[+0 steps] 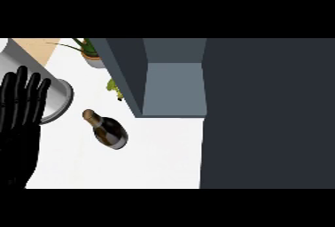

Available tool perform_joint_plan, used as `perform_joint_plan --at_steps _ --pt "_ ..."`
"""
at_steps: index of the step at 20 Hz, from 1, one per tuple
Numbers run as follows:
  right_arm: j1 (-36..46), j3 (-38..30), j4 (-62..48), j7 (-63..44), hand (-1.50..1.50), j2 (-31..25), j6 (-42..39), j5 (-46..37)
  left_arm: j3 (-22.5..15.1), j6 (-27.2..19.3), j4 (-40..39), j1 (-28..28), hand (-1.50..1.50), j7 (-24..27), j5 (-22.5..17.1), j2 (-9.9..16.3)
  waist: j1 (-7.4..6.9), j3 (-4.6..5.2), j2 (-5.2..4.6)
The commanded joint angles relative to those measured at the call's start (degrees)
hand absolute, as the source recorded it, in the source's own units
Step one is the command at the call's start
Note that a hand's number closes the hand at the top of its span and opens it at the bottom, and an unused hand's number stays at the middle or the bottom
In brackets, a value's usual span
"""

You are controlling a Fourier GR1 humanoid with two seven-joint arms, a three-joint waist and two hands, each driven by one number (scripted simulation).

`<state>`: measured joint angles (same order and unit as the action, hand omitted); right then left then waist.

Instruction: Pick up the wine, place it into the cabinet and close the cabinet

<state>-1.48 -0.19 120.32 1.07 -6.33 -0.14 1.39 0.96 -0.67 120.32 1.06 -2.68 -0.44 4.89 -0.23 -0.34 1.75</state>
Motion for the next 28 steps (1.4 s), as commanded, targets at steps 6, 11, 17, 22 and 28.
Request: perform_joint_plan --at_steps 6,11,17,22,28 --pt "-9.3 5.8 5.9 2.6 -1.50 4.2 1.2 -3.3 -4.8 -8.1 -19.6 21.0 -1.50 -4.1 10.0 -4.7 2.25 0.28 -1.95" --pt "-11.5 12.5 13.8 -7.8 -1.50 -2.2 -10.1 6.6 -7.9 -14.5 -18.9 23.0 -1.50 -15.8 0.7 -4.8 2.25 0.29 -1.69" --pt "-16.2 13.0 24.7 -14.6 -1.50 -2.8 -8.5 8.3 -20.8 -28.9 -12.8 26.2 -1.50 -25.5 6.4 -4.9 1.29 0.28 -1.53" --pt "-13.9 18.1 30.1 -22.2 -1.50 -2.0 -5.5 5.3 -24.3 -34.3 -15.2 32.7 -1.50 -30.8 7.7 -4.9 1.26 0.33 -1.58" --pt "-20.9 21.5 34.1 -20.7 -1.50 -2.5 -5.6 2.7 -26.5 -37.2 -12.8 33.9 -1.50 -36.2 11.1 -4.9 1.30 0.32 -1.46"
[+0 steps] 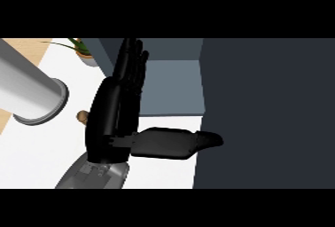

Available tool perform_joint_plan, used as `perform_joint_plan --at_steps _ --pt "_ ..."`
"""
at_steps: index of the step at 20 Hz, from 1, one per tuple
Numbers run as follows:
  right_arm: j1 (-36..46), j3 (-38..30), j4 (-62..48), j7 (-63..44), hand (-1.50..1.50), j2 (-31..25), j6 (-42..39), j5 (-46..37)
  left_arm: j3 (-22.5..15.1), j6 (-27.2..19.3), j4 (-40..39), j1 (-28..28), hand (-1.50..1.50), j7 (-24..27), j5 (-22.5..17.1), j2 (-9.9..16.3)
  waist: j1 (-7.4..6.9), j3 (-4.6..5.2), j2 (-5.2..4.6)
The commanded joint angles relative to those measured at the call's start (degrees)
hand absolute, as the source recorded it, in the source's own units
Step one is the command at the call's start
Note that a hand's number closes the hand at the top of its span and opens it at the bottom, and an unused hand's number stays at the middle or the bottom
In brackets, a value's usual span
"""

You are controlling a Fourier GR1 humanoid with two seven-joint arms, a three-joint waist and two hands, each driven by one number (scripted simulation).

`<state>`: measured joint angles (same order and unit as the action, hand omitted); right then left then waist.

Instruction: Pick up the wine, place it into the cabinet and close the cabinet

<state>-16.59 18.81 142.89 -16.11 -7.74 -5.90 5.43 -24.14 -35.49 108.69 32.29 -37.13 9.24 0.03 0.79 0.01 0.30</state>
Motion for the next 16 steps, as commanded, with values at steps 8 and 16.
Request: perform_joint_plan --at_steps 8,16 --pt "-2.0 1.9 12.6 -8.4 -1.50 -1.3 2.9 -0.4 -3.6 -6.6 4.1 5.3 -1.50 -14.5 10.3 0.0 -0.46 -0.02 0.08" --pt "0.4 3.4 13.2 -10.6 -1.50 -1.1 5.3 -3.5 -3.1 -5.1 6.1 5.9 -1.50 -18.9 16.2 0.0 -0.25 0.01 0.03"
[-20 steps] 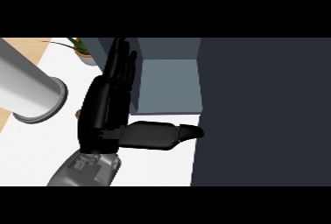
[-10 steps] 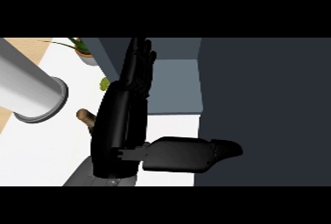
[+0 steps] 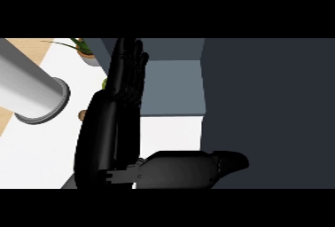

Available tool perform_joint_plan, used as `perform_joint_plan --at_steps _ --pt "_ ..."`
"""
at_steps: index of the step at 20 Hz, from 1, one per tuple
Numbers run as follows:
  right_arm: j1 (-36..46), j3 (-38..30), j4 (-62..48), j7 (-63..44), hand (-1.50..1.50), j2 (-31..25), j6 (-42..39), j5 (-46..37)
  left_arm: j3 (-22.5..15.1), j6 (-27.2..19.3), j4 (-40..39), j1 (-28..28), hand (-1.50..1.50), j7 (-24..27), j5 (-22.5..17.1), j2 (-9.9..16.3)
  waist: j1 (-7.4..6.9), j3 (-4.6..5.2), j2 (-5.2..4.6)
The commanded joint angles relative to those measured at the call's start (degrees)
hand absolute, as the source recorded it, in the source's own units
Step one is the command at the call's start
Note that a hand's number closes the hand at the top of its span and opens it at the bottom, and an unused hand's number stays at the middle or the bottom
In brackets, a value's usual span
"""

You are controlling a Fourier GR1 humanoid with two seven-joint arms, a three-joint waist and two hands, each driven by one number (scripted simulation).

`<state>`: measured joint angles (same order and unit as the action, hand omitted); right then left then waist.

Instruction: Pick up the wine, place it into the cabinet and close the cabinet

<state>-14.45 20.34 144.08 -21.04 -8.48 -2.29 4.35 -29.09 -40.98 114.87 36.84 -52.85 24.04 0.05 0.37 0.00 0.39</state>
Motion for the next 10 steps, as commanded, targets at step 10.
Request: perform_joint_plan --at_steps 10 --pt "-2.0 1.6 15.6 -8.5 -1.50 -2.6 2.6 0.1 7.5 5.1 4.5 -3.8 -1.50 -3.9 1.8 2.7 0.52 0.05 -0.11"
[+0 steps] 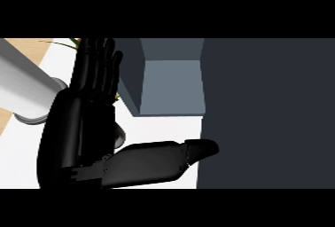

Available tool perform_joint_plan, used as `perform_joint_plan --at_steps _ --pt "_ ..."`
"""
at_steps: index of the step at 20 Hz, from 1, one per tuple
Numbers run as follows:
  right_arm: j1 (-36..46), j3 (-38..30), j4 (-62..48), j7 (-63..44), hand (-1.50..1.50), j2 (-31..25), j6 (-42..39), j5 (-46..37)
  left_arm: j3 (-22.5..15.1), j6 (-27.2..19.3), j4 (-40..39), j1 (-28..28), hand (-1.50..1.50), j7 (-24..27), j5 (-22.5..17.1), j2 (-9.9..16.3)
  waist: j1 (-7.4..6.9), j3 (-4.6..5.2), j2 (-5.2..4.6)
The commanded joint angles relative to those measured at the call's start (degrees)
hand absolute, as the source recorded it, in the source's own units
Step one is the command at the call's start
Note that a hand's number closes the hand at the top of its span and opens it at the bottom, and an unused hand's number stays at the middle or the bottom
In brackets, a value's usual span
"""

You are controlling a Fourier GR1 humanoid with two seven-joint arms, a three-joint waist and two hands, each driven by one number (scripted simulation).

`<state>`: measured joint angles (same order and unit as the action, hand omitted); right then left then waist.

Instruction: Pick up the wine, place it into the cabinet and close the cabinet

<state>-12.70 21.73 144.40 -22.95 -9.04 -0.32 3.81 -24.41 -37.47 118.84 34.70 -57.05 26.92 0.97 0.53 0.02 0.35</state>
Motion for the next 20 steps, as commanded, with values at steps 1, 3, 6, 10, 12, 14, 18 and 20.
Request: perform_joint_plan --at_steps 1,3,6,10,12,14,18,20 --pt "-2.6 -1.5 15.2 -7.2 -1.50 -2.9 0.2 2.0 2.6 3.0 3.3 -3.1 -1.50 -1.5 -1.0 2.9 -0.01 0.02 -0.01" --pt "-2.6 -3.6 12.4 -4.2 -1.50 -3.1 -0.8 3.4 5.3 4.3 4.5 -2.4 -1.50 -2.0 -1.2 4.0 -0.15 -0.03 -0.09" --pt "-4.6 -1.0 13.7 -4.1 -1.50 -2.9 0.4 1.6 8.0 6.4 6.8 -3.2 -1.50 -2.8 -2.0 6.9 0.03 -0.02 0.01" --pt "-3.8 -2.3 14.3 -4.2 -1.50 -2.7 0.8 3.2 9.5 7.4 7.7 -5.0 -1.50 -3.5 -2.3 8.1 0.05 -0.03 0.02" --pt "-0.3 0.9 14.7 -8.7 -1.50 -2.1 2.2 1.1 8.4 6.9 7.0 -9.0 -1.50 0.2 -3.8 7.9 -0.13 0.09 -0.13" --pt "-0.4 -1.6 10.7 -4.2 -1.50 -2.3 0.7 1.8 10.4 7.4 7.8 -9.4 -1.50 0.9 -4.4 8.4 -0.21 0.00 -0.20" --pt "-3.1 2.1 13.4 -4.5 -1.50 -2.2 2.1 -1.1 13.0 8.3 10.5 -15.9 -1.50 3.9 -8.4 10.7 0.04 0.04 -0.07" --pt "-0.2 -1.6 13.7 -7.5 -1.50 -3.8 1.3 3.3 13.8 8.7 10.0 -17.8 -1.50 5.2 -10.6 10.7 -0.14 0.03 -0.21"
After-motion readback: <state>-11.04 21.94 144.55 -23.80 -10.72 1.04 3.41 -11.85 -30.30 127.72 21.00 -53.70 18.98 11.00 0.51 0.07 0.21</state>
